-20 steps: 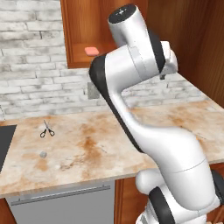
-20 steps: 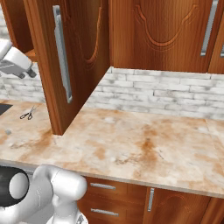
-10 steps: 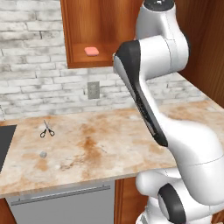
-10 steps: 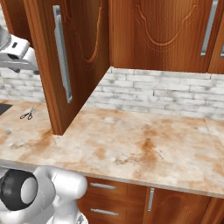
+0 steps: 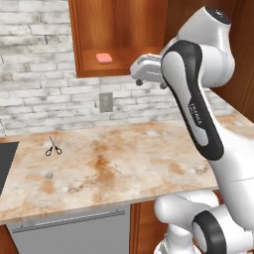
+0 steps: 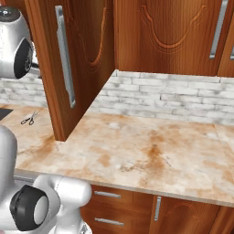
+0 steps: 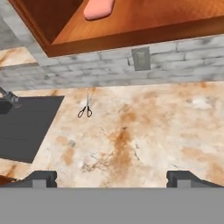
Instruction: Open the cabinet. Pick the bar soap and place it next to the sink. Then close the cabinet.
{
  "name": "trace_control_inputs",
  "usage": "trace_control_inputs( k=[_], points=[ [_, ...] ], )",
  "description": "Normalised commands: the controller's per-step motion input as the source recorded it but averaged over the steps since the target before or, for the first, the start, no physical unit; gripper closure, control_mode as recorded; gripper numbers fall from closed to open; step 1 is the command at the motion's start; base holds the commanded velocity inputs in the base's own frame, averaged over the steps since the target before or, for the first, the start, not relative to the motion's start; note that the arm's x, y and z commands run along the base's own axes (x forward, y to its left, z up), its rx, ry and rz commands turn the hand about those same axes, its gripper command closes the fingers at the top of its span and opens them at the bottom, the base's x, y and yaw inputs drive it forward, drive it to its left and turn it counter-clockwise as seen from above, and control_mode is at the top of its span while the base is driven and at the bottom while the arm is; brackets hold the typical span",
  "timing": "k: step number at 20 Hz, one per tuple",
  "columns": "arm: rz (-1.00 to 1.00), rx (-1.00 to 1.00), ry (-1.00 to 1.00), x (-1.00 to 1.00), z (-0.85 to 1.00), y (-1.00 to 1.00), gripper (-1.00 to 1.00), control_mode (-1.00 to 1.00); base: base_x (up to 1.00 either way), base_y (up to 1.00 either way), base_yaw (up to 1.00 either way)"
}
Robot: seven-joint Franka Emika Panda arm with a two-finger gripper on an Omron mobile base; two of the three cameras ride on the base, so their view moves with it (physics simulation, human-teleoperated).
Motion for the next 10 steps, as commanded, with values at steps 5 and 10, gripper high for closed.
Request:
trace_control_inputs(
  k=[5,10],
  points=[
    [0.29,0.02,0.18,0.19,0.03,0.28,-1.00,-1.00,0.00,0.00,0.00],
    [0.13,-0.04,0.20,0.64,0.00,0.09,-1.00,-1.00,0.00,0.00,0.00]
  ],
)
